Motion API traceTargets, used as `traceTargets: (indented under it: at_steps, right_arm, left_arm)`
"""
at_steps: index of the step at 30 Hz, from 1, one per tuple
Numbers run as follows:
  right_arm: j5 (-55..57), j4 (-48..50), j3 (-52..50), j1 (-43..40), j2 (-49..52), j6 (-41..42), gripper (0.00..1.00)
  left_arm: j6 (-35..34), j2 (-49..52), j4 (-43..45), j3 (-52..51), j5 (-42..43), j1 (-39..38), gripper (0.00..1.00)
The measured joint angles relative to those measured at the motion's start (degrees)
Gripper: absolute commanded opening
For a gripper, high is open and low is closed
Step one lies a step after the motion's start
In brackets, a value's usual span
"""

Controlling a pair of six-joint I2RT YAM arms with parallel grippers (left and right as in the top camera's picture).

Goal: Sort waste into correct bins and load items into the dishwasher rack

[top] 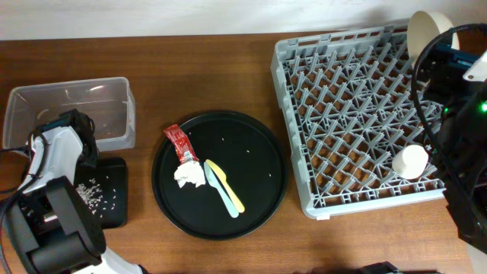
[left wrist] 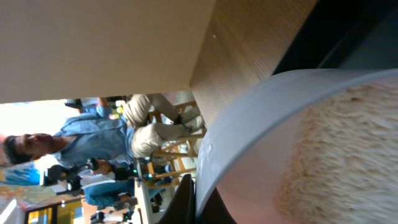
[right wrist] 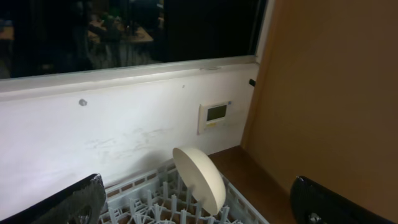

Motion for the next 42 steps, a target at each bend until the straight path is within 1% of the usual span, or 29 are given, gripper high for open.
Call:
traceTargets:
  at_steps: [5, 9, 13, 16, 26, 31, 35, 42]
  right_arm:
    - [1.5, 0.0, 0.0, 0.0, 0.0, 0.0, 0.98]
    - [1.7, 0.1, 0.0, 0.0, 0.0, 0.0, 0.98]
    - [1.7, 0.2, 0.0, 0.0, 0.0, 0.0, 0.98]
    - [1.9, 0.4, 0.0, 0.0, 0.0, 0.0, 0.98]
    - [2.1, 0.8, 0.0, 0.0, 0.0, 0.0, 0.98]
    - [2.1, 0.9, 0.0, 0.0, 0.0, 0.0, 0.98]
    - [2.3, 1.3, 0.0, 0.0, 0.0, 0.0, 0.98]
    - [2.7, 1.5, 0.0, 0.0, 0.0, 0.0, 0.98]
  left_arm:
    - [1.9, 0.0, 0.2, 0.0, 0.3, -0.9, 0.0]
    - [5.4, 0.0, 1.3, 0.0, -0.3, -4.5, 0.0]
    - [10.8, 0.9, 2.9, 0.0, -4.2, -7.5, 0.0]
    - [13.6, 1.4, 3.7, 0.0, -6.3, -8.3, 0.0]
    - [16.5, 1.5, 3.8, 0.0, -7.3, -9.6, 0.0]
    - [21.8, 2.3, 4.5, -0.3, -8.7, -10.9, 0.0]
    - [25.6, 2.3, 6.3, -0.3, -12.7, -12.8, 0.0]
    - [27.2, 2.3, 5.3, -0.4, -15.6, -14.2, 0.0]
